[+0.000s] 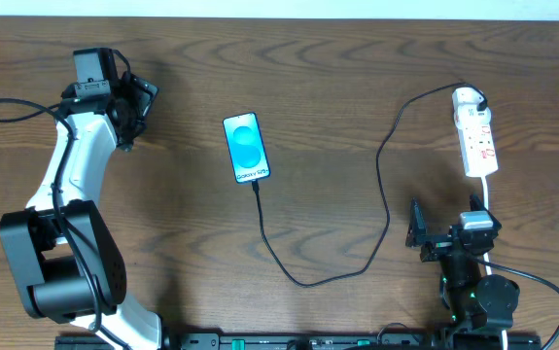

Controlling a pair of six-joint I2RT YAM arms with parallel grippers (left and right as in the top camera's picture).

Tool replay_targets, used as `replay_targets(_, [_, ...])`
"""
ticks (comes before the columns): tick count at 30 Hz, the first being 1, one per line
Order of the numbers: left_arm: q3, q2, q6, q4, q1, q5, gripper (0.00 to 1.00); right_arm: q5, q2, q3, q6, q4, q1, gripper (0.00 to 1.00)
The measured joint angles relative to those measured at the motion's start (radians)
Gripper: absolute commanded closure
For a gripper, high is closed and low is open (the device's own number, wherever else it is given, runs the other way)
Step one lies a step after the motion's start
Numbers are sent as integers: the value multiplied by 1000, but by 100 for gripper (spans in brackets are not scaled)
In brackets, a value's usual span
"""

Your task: Plug charger to phone and switch on socket

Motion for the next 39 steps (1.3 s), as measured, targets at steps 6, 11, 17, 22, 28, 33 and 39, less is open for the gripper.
replay_targets(6, [0,0,0,0,0,0,8,-3,0,0,0,0,0,1])
replay_targets(11, [0,0,0,0,0,0,8,-3,0,0,0,0,0,1])
replay_targets(17, [0,0,0,-1,0,-7,8,-3,0,0,0,0,0,1])
replay_targets(22, [0,0,0,-4,0,-17,8,-3,0,0,0,0,0,1])
replay_targets(28, [0,0,2,-47,8,-45,8,-4,0,0,0,0,0,1])
replay_targets(33, [-32,-66,79,-90,15,-139,8,-6,0,0,0,0,0,1])
replay_targets(39, [-209,-365,268,27,15,-175,8,-7,0,0,0,0,0,1])
